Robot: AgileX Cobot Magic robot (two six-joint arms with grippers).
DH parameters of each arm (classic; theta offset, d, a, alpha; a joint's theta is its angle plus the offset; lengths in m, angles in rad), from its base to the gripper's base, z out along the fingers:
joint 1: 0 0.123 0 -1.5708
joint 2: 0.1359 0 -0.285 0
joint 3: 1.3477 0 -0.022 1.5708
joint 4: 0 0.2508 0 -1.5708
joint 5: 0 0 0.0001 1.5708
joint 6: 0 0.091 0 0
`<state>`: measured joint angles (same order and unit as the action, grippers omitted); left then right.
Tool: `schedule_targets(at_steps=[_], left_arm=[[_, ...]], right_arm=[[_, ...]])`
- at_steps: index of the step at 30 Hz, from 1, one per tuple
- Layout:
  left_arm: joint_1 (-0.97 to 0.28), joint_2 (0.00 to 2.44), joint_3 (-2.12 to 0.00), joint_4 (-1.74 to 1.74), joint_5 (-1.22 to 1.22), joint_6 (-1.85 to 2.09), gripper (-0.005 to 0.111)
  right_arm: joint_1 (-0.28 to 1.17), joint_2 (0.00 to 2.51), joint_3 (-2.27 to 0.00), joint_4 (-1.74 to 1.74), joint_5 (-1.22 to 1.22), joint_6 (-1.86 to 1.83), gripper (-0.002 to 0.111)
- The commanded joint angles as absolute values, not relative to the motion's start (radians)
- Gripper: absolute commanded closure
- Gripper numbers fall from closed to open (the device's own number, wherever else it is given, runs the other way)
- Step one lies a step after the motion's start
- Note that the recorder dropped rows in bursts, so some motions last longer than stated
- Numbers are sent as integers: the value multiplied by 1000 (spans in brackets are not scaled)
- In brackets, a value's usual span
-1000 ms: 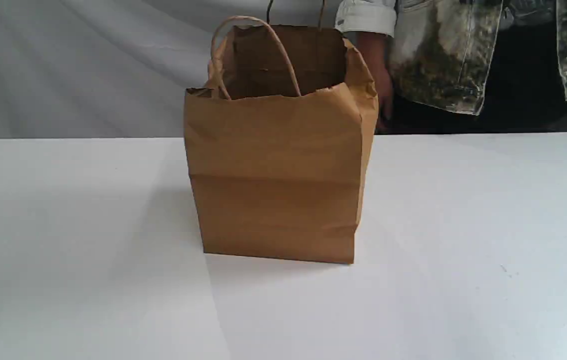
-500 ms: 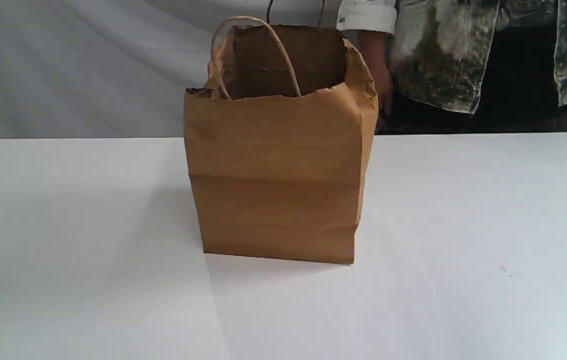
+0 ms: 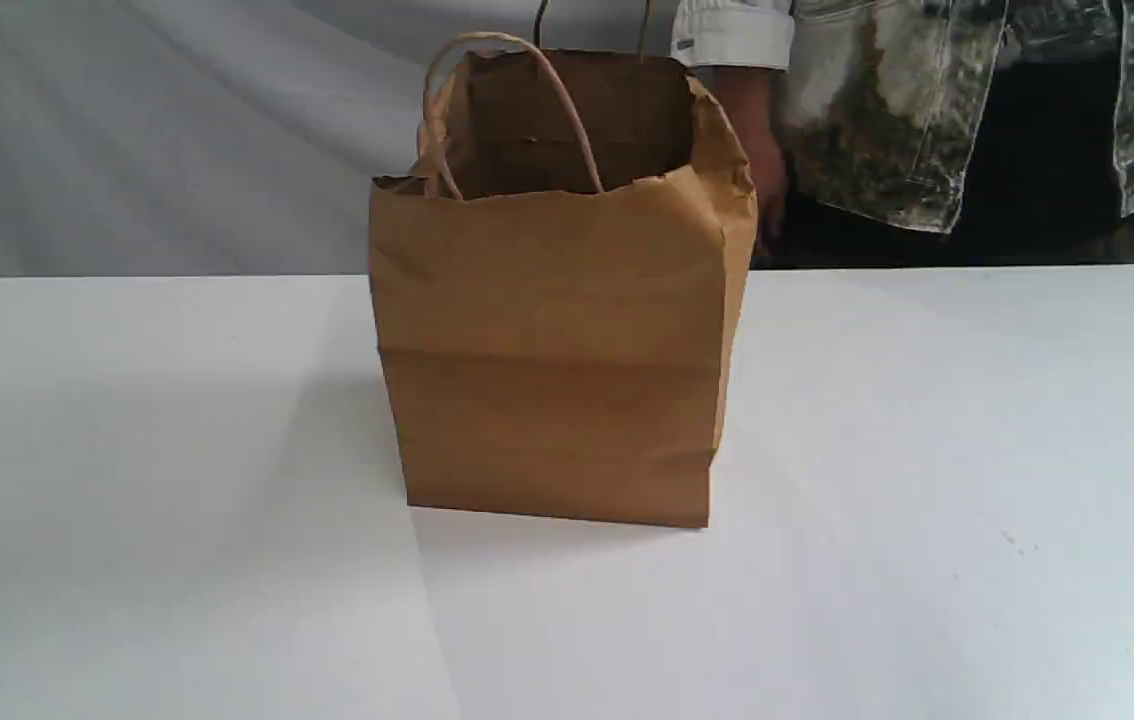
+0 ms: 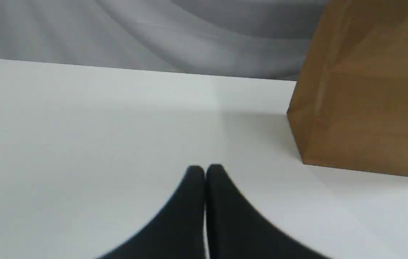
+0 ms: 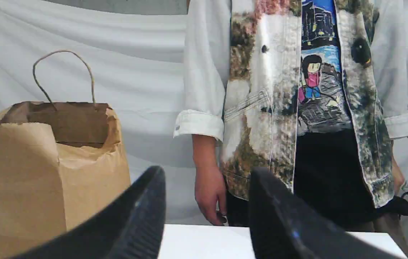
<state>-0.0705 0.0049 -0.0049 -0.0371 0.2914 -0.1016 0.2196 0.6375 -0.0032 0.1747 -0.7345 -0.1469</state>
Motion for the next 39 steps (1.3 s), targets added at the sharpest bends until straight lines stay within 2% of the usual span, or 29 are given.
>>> schedule_targets(at_steps=[1,23,26,32,39], left_arm=[[-69,0,0,-34,285,-105,107],[-69,0,0,-34,285,-99,107],[-69,0,0,-34,285,-99,107],[-69,0,0,-34,285,-99,107],[-69,0,0,-34,285,-97,107]], right_arm=[[220,633,0,176,-736,-145,70],[220,621,0,172,-730,-146,71],[220,571,0,172,-666,-146,78],[220,436,0,172,-450,-146,108],[220,267,0,175,-265,-152,108]])
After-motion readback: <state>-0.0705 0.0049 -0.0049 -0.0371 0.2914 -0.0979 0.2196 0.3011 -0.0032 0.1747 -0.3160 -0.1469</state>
